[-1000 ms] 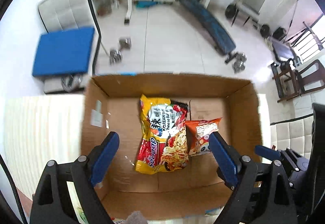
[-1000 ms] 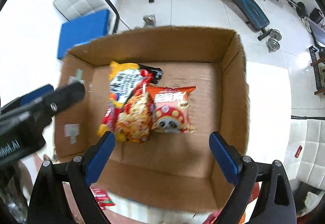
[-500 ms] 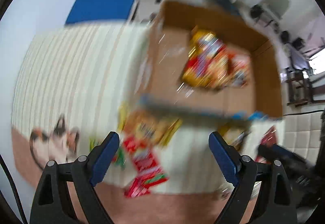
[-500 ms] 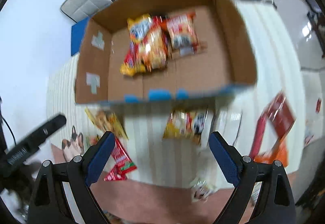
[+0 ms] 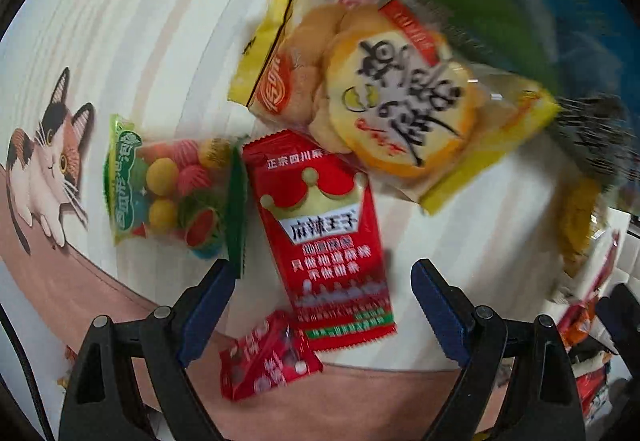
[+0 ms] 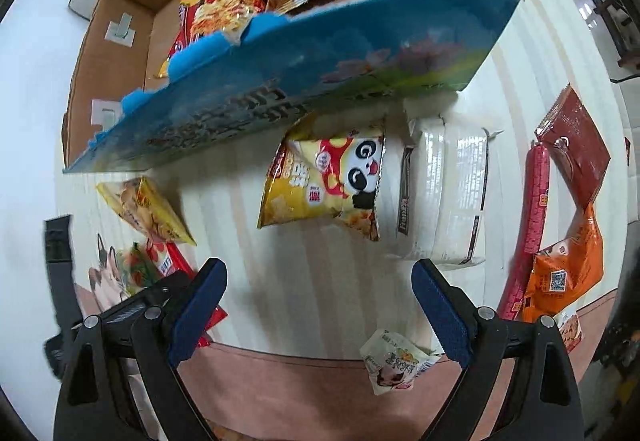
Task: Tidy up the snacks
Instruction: 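Grasp the red spicy strip packet with the left tool while the right tool grasps the panda-print yellow bag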
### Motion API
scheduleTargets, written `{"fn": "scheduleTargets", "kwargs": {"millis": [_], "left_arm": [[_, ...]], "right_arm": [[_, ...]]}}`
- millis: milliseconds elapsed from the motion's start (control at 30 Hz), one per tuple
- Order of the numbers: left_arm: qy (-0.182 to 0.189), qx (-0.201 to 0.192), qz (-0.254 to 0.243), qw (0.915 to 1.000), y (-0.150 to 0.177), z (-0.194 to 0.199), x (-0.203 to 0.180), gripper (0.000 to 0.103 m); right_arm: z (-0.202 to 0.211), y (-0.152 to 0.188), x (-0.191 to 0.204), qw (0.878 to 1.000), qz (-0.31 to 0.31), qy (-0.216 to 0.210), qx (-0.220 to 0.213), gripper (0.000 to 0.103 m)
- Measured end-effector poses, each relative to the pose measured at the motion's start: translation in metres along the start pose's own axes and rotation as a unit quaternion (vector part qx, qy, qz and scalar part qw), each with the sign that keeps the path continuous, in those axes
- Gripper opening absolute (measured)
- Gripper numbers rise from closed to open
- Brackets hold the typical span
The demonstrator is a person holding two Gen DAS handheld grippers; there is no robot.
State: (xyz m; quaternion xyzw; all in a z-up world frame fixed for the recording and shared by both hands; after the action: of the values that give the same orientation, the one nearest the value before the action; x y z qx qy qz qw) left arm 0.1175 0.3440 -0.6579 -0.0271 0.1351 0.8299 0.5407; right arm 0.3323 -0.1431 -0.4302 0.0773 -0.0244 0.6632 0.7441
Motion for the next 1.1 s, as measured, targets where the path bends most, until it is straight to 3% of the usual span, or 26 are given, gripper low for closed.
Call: {"fn": "scheduleTargets", "kwargs": {"millis": [133,267,300,367,400,500,633,767,900,1000,1100], "left_arm": [[-0.007,0.0,0.002,1.0,-0.003,-0.009,0.002,0.09],[-0.031,-0.014,-0.015,0.9993,-0.001,-0.011,-0.002,0.08],[-0.035,-0.018,-0.025,0.9989,0.0,-0.01,-0.003,0.075],[-0.02,-0.019,-0.039,0.9988,0.005,-0.009,-0.008,0.055],[-0.028,-0.016,-0.044,0.9985,0.009,-0.008,-0.01,0.053],[-0.029,-0.014,-0.051,0.9982,0.013,-0.007,-0.008,0.053],[-0.028,-0.007,-0.052,0.9982,0.028,-0.009,0.002,0.052],[-0.024,0.012,-0.056,0.998,0.05,-0.015,0.013,0.052],[-0.023,0.018,-0.046,0.9985,0.065,-0.019,0.026,0.06],[-0.023,0.014,-0.035,0.999,0.07,-0.019,0.035,0.072],[-0.02,0.01,-0.034,0.9992,0.071,-0.019,0.041,0.072]], "right_arm": [[0.001,-0.016,0.001,1.0,-0.019,0.002,-0.008,0.096],[-0.013,-0.031,0.002,0.999,-0.035,0.016,-0.008,0.096],[-0.017,-0.033,0.002,0.999,-0.038,0.015,-0.007,0.095],[-0.027,-0.038,0.004,0.999,-0.04,0.024,-0.001,0.093],[-0.033,-0.039,0.004,0.999,-0.041,0.033,0.004,0.09],[-0.047,-0.039,0.004,0.998,-0.041,0.042,0.016,0.071],[-0.047,-0.035,0.006,0.998,-0.024,0.05,0.012,0.061],[-0.053,-0.009,0.015,0.997,0.026,0.051,0.047,0.06],[-0.06,0.024,0.024,0.993,0.077,0.058,0.073,0.06],[-0.065,0.035,0.029,0.992,0.086,0.062,0.073,0.06],[-0.071,0.036,0.03,0.992,0.081,0.065,0.074,0.06]]}}
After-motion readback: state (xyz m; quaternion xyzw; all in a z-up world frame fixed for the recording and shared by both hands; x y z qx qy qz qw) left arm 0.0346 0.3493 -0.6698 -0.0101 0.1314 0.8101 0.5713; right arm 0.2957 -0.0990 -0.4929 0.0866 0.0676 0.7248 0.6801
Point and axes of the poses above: each gripper's, at about its wrist camera, not at the fingertips, and z roughly against the way its jaws point, x to its left, y to its underside, the point moved 8 cm from there along -z, roughly the way its jaws point, and after that the axes turned 9 degrees about y, right-handed, at the moved point
